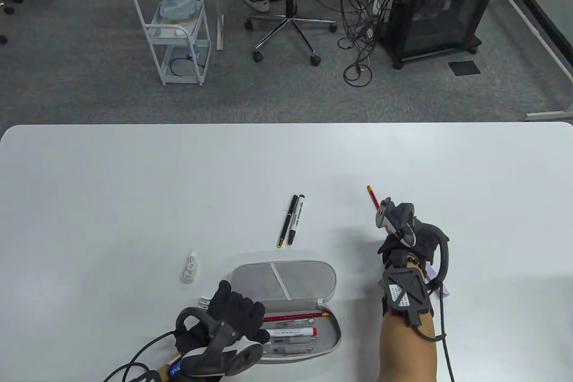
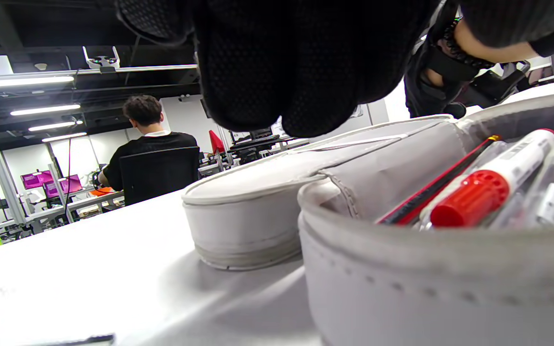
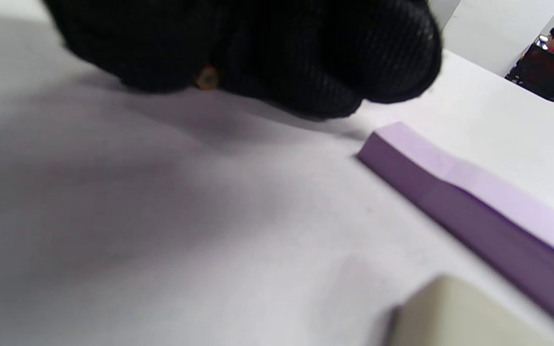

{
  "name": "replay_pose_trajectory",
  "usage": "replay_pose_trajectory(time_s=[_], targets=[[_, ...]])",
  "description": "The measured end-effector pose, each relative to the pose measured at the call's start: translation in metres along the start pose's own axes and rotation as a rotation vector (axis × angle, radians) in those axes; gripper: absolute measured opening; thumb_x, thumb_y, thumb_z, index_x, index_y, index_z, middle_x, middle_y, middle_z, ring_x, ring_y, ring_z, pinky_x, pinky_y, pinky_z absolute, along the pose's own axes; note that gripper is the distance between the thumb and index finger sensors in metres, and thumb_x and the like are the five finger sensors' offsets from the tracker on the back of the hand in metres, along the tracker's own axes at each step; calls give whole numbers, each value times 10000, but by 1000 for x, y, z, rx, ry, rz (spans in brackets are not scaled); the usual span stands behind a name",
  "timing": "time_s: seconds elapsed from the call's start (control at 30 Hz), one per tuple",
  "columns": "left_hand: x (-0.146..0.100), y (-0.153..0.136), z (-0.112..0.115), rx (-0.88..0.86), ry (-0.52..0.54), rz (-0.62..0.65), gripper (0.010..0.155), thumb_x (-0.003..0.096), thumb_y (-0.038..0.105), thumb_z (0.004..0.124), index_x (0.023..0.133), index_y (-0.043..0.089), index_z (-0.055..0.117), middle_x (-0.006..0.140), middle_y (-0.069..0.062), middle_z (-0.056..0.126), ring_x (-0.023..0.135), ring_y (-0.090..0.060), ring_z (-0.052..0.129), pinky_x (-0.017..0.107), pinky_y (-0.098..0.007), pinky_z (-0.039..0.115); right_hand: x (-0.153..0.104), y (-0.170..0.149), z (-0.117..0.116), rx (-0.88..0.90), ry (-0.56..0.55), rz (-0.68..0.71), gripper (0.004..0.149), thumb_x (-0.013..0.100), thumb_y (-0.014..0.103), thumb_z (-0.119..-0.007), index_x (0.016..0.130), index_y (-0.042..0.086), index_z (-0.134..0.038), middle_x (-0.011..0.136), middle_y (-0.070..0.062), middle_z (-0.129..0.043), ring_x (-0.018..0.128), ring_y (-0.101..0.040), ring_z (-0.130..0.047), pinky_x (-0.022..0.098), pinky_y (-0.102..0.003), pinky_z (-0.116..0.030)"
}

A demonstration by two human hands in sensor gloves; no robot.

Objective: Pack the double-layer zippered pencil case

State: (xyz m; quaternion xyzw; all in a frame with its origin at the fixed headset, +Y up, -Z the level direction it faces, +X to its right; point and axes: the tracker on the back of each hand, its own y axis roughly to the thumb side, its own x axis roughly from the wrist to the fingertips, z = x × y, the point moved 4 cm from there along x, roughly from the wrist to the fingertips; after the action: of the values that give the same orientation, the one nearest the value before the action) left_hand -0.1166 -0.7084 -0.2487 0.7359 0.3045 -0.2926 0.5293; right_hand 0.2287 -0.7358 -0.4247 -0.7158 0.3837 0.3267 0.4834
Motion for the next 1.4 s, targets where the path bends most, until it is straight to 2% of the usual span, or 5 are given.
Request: replay_pose_trajectory(time_s=[0.37,0.63,0.93,1.17,1.4], targets=[[0,-7,-3,-7,14,-26,526,454,596,631,801,263,846,774,24,985,745,-290,971,696,-564,633,3,2,8,43,93,45,497,371,406,-887,734,68,-873,655,-131,-945,603,-335,-870,689,-596,-450],[0,-15,-1,-5,7,-38,525,451,599,632,795,267,848,776,25,983,753,-292,965,700,-567,627,-10,-4,16,109,-44,131,483,347,472,-889,692,136,-927,610,-91,-960,577,-310,-885,677,-592,-468],[-8,-72,5,-55,-24,-196,546,449,610,635,813,259,840,789,16,978,759,-297,961,698,-569,628,-123,18,61,202,-304,692,486,335,474,-896,707,162,-916,612,-75,-968,582,-300,-896,686,-587,-472],[-15,-93,3,-92,-14,-270,534,454,598,639,813,259,840,787,16,980,757,-298,962,697,-570,631,-209,57,14,-59,-469,1035,478,328,492,-872,718,220,-914,622,-22,-977,605,-257,-910,695,-565,-487],[-14,-89,5,-73,-18,-265,514,461,580,643,812,262,842,786,22,982,755,-294,966,697,-568,633,-232,75,-12,-220,-433,1101,477,338,489,-867,723,211,-911,622,-29,-973,604,-266,-905,693,-565,-486]])
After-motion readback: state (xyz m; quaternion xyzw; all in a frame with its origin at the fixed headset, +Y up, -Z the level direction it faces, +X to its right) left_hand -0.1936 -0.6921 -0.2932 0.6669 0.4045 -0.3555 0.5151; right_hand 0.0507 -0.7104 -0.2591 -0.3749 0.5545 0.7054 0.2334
